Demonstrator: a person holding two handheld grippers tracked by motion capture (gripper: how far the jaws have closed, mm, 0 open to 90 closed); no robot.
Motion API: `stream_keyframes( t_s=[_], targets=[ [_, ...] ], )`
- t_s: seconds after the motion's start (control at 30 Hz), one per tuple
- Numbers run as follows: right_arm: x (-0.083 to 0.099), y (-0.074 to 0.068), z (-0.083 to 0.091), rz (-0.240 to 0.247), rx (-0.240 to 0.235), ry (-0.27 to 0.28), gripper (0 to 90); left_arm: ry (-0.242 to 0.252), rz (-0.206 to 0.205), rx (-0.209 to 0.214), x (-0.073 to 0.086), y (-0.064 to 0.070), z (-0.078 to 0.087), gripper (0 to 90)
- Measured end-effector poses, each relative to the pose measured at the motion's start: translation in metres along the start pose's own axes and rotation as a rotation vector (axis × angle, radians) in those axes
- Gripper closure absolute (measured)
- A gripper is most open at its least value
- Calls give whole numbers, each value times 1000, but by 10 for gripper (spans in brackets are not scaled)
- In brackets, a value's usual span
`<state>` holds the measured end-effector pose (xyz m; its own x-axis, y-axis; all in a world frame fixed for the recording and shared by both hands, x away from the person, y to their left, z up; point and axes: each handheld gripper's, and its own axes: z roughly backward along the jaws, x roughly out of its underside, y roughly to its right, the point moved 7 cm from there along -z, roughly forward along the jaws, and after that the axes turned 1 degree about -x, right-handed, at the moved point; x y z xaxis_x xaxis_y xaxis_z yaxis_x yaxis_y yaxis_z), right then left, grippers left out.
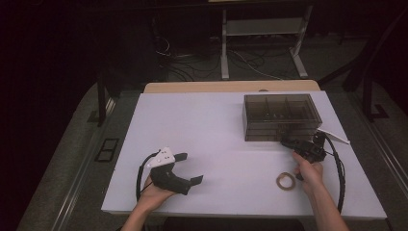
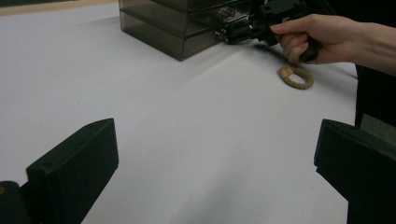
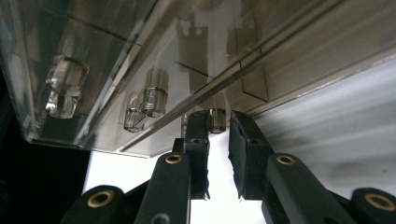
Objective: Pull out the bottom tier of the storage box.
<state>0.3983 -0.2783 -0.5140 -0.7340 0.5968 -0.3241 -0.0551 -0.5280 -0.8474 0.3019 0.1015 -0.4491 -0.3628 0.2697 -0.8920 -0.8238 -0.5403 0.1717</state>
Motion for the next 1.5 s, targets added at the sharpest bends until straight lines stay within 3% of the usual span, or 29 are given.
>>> stream_keyframes(
  t_s=[0.1, 0.97, 1.5],
  targets=[
    [1, 1, 0, -3, -14, 13, 759, 0, 0, -1, 0, 0, 0, 0],
    [4, -4, -1, -70, 22, 37, 782, -9, -1, 0, 1, 0, -3, 0],
    [5, -7, 0, -74, 48, 34, 795, -6, -1, -2, 0, -1, -2, 0]
  ],
)
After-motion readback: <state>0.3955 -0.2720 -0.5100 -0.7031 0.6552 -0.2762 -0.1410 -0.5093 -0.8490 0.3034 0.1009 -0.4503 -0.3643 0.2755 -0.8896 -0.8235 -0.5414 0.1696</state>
